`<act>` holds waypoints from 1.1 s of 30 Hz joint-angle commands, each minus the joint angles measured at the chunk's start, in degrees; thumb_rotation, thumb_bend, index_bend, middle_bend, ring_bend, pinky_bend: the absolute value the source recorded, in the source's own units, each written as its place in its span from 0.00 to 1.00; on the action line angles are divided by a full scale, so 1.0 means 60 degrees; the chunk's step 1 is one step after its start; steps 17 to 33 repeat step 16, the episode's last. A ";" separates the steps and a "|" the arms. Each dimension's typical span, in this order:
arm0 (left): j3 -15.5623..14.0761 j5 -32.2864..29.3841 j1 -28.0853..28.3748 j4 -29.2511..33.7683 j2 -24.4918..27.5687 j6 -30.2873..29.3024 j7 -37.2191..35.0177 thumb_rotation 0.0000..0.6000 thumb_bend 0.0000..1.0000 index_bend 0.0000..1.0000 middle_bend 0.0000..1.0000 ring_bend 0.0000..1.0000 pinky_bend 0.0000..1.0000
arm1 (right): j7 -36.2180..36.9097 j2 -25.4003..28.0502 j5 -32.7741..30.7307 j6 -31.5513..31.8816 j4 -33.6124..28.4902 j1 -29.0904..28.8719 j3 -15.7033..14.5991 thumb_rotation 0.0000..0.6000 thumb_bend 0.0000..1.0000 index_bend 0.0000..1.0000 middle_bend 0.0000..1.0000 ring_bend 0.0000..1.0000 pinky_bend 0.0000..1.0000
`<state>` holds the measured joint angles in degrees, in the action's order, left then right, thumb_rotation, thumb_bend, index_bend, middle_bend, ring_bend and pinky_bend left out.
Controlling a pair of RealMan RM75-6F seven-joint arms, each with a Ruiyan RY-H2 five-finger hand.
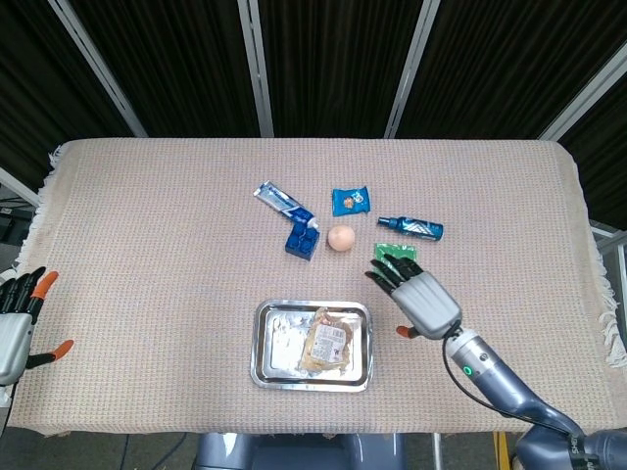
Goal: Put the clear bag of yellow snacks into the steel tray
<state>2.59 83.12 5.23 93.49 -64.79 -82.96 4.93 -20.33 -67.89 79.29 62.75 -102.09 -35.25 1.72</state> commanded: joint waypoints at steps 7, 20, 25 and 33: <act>0.0119 -0.0095 -0.0037 -0.0009 -0.0070 -0.0191 0.0048 1.00 0.12 0.07 0.00 0.00 0.00 | -0.0372 0.0220 -0.0829 0.2263 0.0522 0.2018 -0.0427 1.00 0.00 0.00 0.00 0.00 0.07; 0.0091 0.0025 -0.0088 0.0052 -0.0075 -0.0342 0.0055 1.00 0.12 0.07 0.00 0.00 0.00 | -0.0019 0.0036 -0.0982 0.3583 0.0633 0.3372 -0.0711 1.00 0.00 0.00 0.00 0.00 0.03; 0.0091 0.0025 -0.0088 0.0052 -0.0075 -0.0342 0.0055 1.00 0.12 0.07 0.00 0.00 0.00 | -0.0019 0.0036 -0.0982 0.3583 0.0633 0.3372 -0.0711 1.00 0.00 0.00 0.00 0.00 0.03; 0.0091 0.0025 -0.0088 0.0052 -0.0075 -0.0342 0.0055 1.00 0.12 0.07 0.00 0.00 0.00 | -0.0019 0.0036 -0.0982 0.3583 0.0633 0.3372 -0.0711 1.00 0.00 0.00 0.00 0.00 0.03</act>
